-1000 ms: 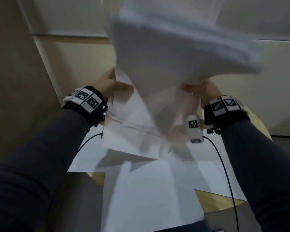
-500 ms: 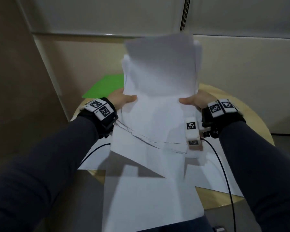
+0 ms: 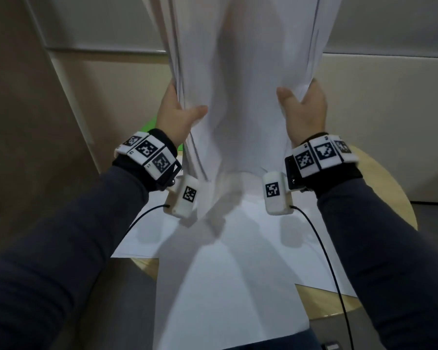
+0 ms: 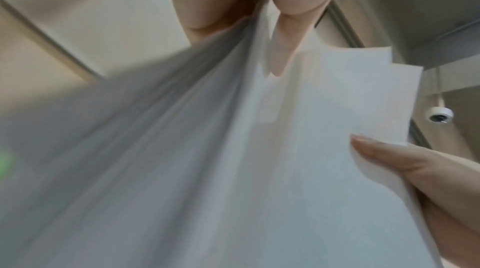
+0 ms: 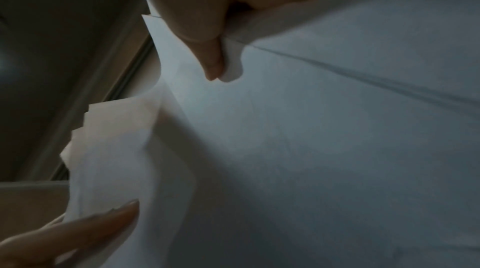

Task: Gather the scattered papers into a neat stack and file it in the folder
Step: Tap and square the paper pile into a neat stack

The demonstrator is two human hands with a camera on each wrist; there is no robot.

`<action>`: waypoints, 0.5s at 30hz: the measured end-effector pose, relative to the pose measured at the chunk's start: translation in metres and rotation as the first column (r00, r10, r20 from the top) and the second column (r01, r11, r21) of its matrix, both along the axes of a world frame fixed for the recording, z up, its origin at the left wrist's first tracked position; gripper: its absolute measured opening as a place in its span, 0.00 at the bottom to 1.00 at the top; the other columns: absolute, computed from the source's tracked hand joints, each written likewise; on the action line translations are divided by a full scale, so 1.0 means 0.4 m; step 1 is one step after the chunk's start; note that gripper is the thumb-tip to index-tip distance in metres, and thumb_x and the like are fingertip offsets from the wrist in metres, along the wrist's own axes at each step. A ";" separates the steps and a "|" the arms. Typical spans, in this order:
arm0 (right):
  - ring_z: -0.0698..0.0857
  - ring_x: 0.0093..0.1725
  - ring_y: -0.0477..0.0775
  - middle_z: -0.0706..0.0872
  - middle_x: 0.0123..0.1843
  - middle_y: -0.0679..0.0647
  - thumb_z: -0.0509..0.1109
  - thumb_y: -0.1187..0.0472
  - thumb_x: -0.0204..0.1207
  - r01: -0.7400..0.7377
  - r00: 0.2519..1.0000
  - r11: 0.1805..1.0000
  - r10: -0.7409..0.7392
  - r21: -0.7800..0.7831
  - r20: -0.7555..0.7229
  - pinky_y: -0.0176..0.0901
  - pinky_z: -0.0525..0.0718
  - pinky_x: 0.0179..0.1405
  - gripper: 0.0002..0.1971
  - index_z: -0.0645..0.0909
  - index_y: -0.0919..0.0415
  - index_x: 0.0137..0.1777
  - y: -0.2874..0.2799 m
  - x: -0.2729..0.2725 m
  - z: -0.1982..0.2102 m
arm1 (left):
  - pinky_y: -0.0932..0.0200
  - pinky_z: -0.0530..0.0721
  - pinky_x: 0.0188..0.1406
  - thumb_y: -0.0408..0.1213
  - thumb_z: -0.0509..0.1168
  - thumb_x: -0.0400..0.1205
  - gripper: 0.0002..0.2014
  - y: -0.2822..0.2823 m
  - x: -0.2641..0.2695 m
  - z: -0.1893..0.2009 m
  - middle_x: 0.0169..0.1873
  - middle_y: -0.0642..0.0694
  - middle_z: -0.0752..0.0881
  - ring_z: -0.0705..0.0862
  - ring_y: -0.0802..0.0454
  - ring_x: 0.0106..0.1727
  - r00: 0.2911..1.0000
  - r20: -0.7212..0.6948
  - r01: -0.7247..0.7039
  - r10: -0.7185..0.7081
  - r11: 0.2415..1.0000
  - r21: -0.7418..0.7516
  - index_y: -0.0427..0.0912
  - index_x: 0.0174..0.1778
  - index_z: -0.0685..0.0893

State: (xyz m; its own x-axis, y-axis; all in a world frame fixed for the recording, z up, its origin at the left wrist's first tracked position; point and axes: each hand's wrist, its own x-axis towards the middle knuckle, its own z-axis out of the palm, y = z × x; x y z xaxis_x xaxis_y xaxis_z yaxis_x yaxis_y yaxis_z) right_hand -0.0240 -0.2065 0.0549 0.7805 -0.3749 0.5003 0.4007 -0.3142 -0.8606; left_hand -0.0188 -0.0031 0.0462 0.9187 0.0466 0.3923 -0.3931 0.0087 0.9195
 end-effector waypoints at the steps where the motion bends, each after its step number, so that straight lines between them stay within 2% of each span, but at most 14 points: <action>1: 0.83 0.55 0.48 0.84 0.53 0.50 0.68 0.62 0.78 -0.012 1.000 1.000 0.012 0.005 0.009 0.41 0.83 0.60 0.17 0.78 0.65 0.65 0.007 -0.005 -0.011 | 0.47 0.82 0.66 0.24 0.69 0.69 0.27 0.005 0.001 -0.013 0.58 0.39 0.84 0.85 0.43 0.59 1.000 -0.004 -0.008 0.008 0.999 -0.032 0.41 0.64 0.73; 3: 0.83 0.56 0.48 0.83 0.54 0.49 0.68 0.60 0.79 -0.036 0.999 0.999 0.036 0.019 0.007 0.40 0.81 0.60 0.18 0.77 0.65 0.66 0.016 -0.009 -0.042 | 0.56 0.86 0.57 0.20 0.70 0.72 0.21 0.017 0.005 -0.039 0.47 0.44 0.87 0.89 0.52 0.47 0.999 -0.025 -0.038 0.035 0.995 -0.093 0.39 0.58 0.76; 5: 0.82 0.57 0.47 0.83 0.54 0.49 0.69 0.59 0.78 -0.050 0.999 0.998 0.051 0.046 -0.020 0.37 0.79 0.60 0.18 0.77 0.65 0.66 0.024 -0.014 -0.069 | 0.66 0.87 0.46 0.19 0.69 0.74 0.14 0.031 0.009 -0.058 0.38 0.53 0.89 0.89 0.63 0.36 0.996 -0.057 -0.070 0.065 0.993 -0.090 0.39 0.50 0.80; 6: 0.83 0.57 0.48 0.84 0.55 0.49 0.70 0.58 0.77 -0.056 0.998 0.995 0.059 0.080 -0.029 0.38 0.79 0.61 0.19 0.78 0.63 0.66 0.028 -0.016 -0.080 | 0.67 0.87 0.43 0.21 0.70 0.74 0.12 0.037 0.011 -0.064 0.33 0.57 0.89 0.89 0.65 0.34 0.995 -0.074 -0.079 0.074 0.994 -0.078 0.41 0.46 0.81; 8: 0.85 0.59 0.52 0.85 0.56 0.51 0.74 0.57 0.72 -0.087 0.995 0.983 0.095 0.164 -0.043 0.46 0.81 0.66 0.20 0.78 0.58 0.63 0.028 -0.019 -0.099 | 0.67 0.87 0.42 0.24 0.73 0.72 0.11 0.044 0.012 -0.068 0.26 0.59 0.90 0.89 0.65 0.32 0.991 -0.108 -0.090 0.084 0.995 -0.053 0.45 0.40 0.83; 9: 0.86 0.59 0.54 0.86 0.56 0.52 0.76 0.56 0.69 -0.097 0.992 0.977 0.110 0.192 -0.057 0.50 0.81 0.67 0.20 0.77 0.55 0.60 0.026 -0.018 -0.108 | 0.66 0.87 0.44 0.26 0.74 0.72 0.10 0.045 0.013 -0.068 0.26 0.59 0.90 0.89 0.64 0.33 0.989 -0.118 -0.095 0.088 0.994 -0.050 0.45 0.39 0.84; 11: 0.86 0.57 0.54 0.86 0.55 0.53 0.79 0.59 0.66 -0.114 0.986 0.970 0.138 0.214 -0.098 0.52 0.82 0.65 0.21 0.75 0.53 0.56 0.022 -0.021 -0.123 | 0.69 0.86 0.46 0.31 0.75 0.72 0.08 0.041 0.015 -0.067 0.34 0.57 0.90 0.88 0.64 0.36 0.990 -0.121 -0.089 0.079 0.992 -0.086 0.43 0.44 0.85; 13: 0.87 0.56 0.54 0.87 0.55 0.53 0.80 0.59 0.66 -0.149 0.976 0.961 0.181 0.234 -0.124 0.48 0.84 0.60 0.21 0.76 0.53 0.56 0.016 -0.021 -0.134 | 0.81 0.81 0.39 0.40 0.73 0.75 0.14 0.037 0.018 -0.058 0.44 0.54 0.87 0.86 0.66 0.42 0.989 -0.107 -0.116 0.104 0.987 -0.108 0.43 0.55 0.83; 15: 0.87 0.52 0.52 0.87 0.51 0.52 0.79 0.54 0.68 -0.145 0.978 0.966 0.173 0.216 -0.118 0.42 0.85 0.53 0.18 0.79 0.55 0.55 0.007 -0.019 -0.121 | 0.84 0.79 0.37 0.42 0.70 0.78 0.15 0.040 0.021 -0.046 0.49 0.51 0.84 0.83 0.61 0.49 0.983 -0.097 -0.163 0.156 0.985 -0.066 0.43 0.58 0.82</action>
